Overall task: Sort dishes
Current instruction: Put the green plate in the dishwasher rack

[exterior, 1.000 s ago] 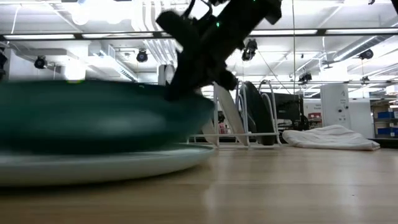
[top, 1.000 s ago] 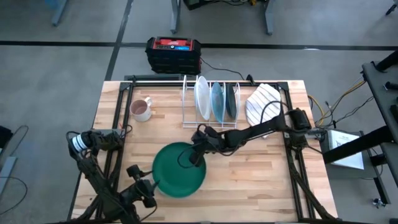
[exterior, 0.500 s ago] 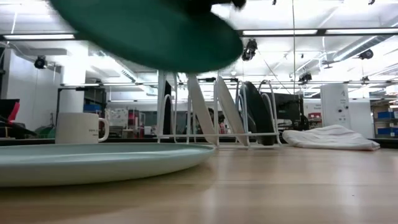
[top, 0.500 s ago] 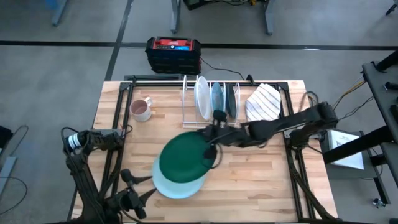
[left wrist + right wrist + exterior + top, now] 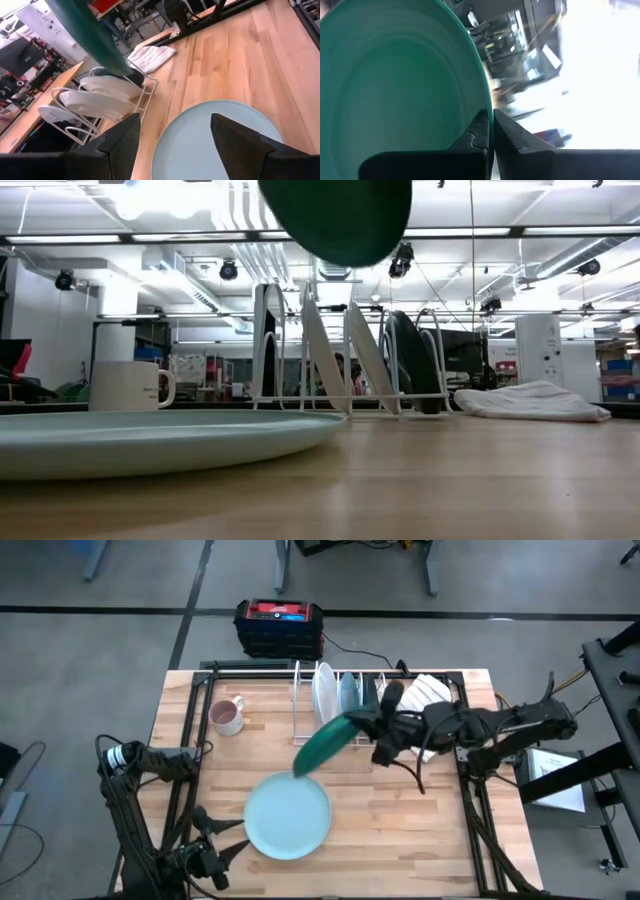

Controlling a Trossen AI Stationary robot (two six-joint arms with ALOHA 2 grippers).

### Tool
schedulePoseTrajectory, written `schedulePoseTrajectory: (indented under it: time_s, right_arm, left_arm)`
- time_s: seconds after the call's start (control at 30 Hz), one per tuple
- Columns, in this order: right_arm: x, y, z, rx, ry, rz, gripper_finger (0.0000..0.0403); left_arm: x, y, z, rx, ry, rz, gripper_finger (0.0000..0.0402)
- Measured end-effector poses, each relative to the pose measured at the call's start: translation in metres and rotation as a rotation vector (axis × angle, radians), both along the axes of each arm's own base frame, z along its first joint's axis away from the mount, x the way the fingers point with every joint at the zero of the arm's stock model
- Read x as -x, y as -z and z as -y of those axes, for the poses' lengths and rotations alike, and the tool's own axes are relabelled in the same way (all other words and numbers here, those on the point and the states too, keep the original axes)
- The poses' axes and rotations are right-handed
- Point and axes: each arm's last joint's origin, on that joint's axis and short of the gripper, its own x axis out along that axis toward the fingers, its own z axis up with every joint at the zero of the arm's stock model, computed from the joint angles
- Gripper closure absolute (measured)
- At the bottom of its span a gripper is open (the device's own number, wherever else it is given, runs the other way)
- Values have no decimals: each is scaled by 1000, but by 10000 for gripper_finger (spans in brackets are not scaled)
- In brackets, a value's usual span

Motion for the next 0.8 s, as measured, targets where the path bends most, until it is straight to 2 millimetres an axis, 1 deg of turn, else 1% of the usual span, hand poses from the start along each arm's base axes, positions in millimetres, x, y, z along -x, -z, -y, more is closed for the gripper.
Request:
schedulePoseTrajectory:
  time_s: [0.07, 0.17, 0.3, 0.43, 0.5, 0.6, 0.8]
  right_arm:
    - [4, -4, 1, 174, -14, -39, 403]
    - [6, -8, 2, 382, -30, -69, 403]
    - [7, -14, 4, 623, -30, -88, 403]
    - [6, -16, 7, 854, -63, -138, 403]
    - [5, -18, 10, 933, -100, -137, 403]
    - [3, -21, 15, 964, -157, -104, 403]
    - [-2, -17, 30, 1083, -243, -106, 403]
  left_arm:
    - [1, -5, -3, 2, 5, 0, 169]
    - [2, -12, -7, 13, 8, 13, 169]
    - [2, -12, -8, 20, 6, 20, 169]
    - [1, -8, -5, 41, -6, 30, 169]
    - [1, -7, -4, 53, -13, 37, 169]
    - [1, -5, -3, 79, -25, 51, 169]
    - [0, -4, -3, 124, -41, 91, 169]
